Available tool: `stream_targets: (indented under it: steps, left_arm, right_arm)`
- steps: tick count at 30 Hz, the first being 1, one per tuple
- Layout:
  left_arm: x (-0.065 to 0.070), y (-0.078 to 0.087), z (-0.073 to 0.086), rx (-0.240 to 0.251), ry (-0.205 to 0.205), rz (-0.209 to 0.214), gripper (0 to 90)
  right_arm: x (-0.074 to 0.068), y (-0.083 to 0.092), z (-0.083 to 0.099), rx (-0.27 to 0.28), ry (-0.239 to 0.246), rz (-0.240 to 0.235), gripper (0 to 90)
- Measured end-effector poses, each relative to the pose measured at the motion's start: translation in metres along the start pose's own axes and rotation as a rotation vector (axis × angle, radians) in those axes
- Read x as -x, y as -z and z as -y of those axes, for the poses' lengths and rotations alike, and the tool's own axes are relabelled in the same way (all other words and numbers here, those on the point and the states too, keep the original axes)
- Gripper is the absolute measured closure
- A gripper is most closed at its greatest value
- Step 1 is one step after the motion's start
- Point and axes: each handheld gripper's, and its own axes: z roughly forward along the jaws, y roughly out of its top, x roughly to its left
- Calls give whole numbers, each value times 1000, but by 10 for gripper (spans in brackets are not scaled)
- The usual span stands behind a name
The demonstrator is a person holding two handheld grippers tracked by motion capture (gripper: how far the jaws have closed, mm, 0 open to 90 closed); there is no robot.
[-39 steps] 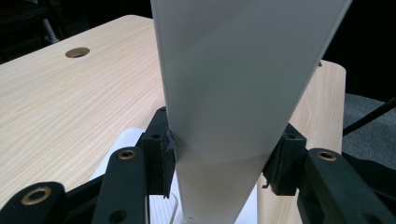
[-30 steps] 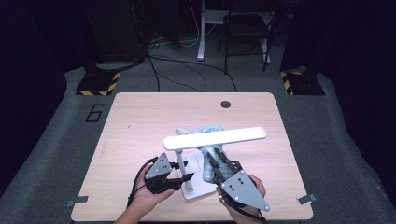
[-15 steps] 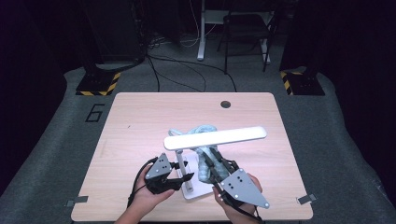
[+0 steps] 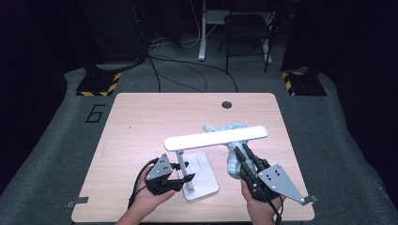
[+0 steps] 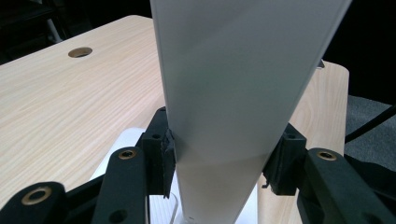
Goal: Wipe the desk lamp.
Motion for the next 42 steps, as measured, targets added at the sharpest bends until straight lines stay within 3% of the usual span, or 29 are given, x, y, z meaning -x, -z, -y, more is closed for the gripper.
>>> stream_targets:
  steps: [8, 18, 31, 40, 42]
  left_arm:
    - [0, 0, 0, 0, 1, 0, 525]
    - [1, 0, 0, 5, 8, -7, 525]
    - [1, 0, 0, -3, 1, -6, 526]
    - [0, 0, 0, -1, 10, -3, 525]
    - [0, 0, 0, 5, 16, -12, 526]
  right_arm:
    - [22, 5, 5, -7, -18, 83, 765]
    - [46, 10, 8, -22, -41, 151, 764]
    - [57, 12, 12, -30, -65, 173, 764]
    - [74, 12, 8, -38, -92, 182, 763]
    - [77, 11, 3, -36, -70, 193, 763]
